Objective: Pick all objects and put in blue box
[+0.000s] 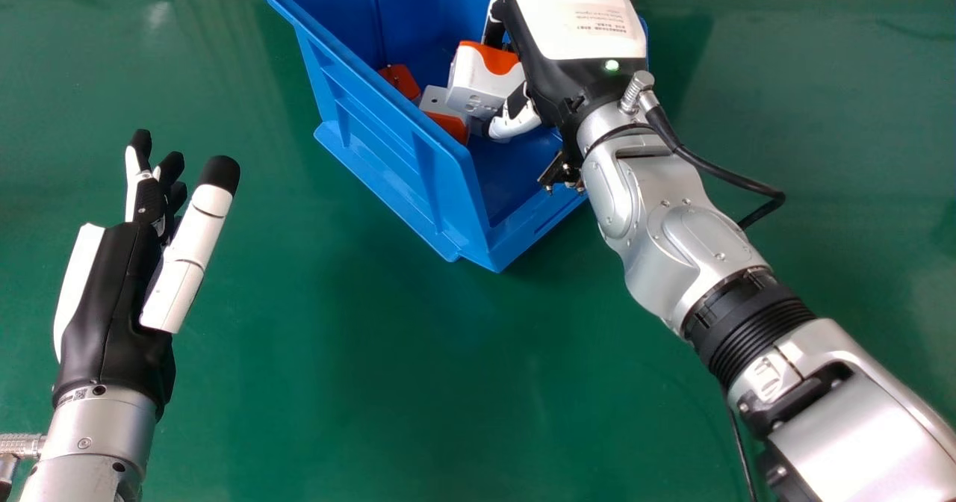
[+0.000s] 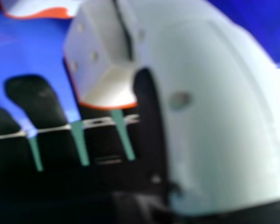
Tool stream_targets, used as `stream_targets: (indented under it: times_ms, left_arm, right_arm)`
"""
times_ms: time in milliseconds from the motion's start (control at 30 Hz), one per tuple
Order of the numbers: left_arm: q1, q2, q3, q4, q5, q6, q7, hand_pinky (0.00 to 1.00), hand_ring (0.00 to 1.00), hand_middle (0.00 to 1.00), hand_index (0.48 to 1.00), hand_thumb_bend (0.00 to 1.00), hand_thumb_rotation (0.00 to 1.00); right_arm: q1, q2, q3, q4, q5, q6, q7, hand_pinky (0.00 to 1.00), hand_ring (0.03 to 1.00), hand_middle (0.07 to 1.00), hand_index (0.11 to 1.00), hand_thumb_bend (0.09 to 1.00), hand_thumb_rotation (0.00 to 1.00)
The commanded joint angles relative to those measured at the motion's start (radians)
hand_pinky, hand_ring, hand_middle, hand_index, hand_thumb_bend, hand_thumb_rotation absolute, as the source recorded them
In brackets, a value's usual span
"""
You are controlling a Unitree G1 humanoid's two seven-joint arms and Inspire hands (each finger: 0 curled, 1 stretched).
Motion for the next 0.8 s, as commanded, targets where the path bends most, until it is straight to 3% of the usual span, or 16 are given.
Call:
stream_targets:
  times_ms: [0, 33, 100, 133, 267, 533, 767]
  left_arm:
    - [0.002, 0.007, -0.001, -0.024, 0.0, -0.002, 0.002, 1.0, 1.0, 1.0, 1.0, 0.74, 0.86]
    - [0.002, 0.007, -0.001, -0.024, 0.001, -0.002, 0.002, 1.0, 1.0, 1.0, 1.0, 0.74, 0.86]
    - [0.003, 0.008, -0.002, -0.025, 0.002, -0.002, 0.002, 1.0, 1.0, 1.0, 1.0, 0.74, 0.86]
    - [0.002, 0.009, -0.002, -0.024, 0.003, -0.002, 0.001, 1.0, 1.0, 1.0, 1.0, 0.74, 0.86]
    - [-0.002, 0.01, -0.003, -0.021, 0.002, -0.003, 0.0, 1.0, 1.0, 1.0, 1.0, 0.73, 0.86]
    - [-0.007, 0.012, -0.004, -0.005, 0.007, -0.022, 0.0, 1.0, 1.0, 1.0, 1.0, 0.74, 0.86]
    - [-0.013, 0.012, -0.002, 0.01, 0.003, -0.033, 0.0, 1.0, 1.0, 1.0, 1.0, 0.74, 0.86]
  right_arm:
    - [-0.034, 0.01, 0.015, -0.03, 0.005, 0.02, 0.018, 0.52, 0.651, 0.729, 0.68, 0.502, 0.49]
    - [-0.035, 0.009, 0.021, -0.033, 0.005, 0.027, 0.025, 0.62, 0.777, 0.846, 0.799, 0.509, 0.66]
    - [-0.033, 0.006, 0.03, -0.049, 0.003, 0.046, 0.041, 0.72, 0.894, 0.951, 0.909, 0.516, 0.8]
    - [-0.031, 0.004, 0.033, -0.058, 0.002, 0.053, 0.044, 0.72, 0.894, 0.951, 0.909, 0.516, 0.8]
    - [-0.023, -0.006, 0.04, -0.082, 0.002, 0.061, 0.043, 0.89, 0.991, 0.996, 0.993, 0.506, 0.86]
    - [-0.003, -0.02, 0.037, -0.118, 0.017, 0.063, 0.044, 0.93, 1.0, 1.0, 1.0, 0.49, 0.87]
    - [0.031, -0.04, 0.037, -0.171, 0.018, 0.063, 0.033, 0.95, 1.0, 1.0, 1.0, 0.39, 0.84]
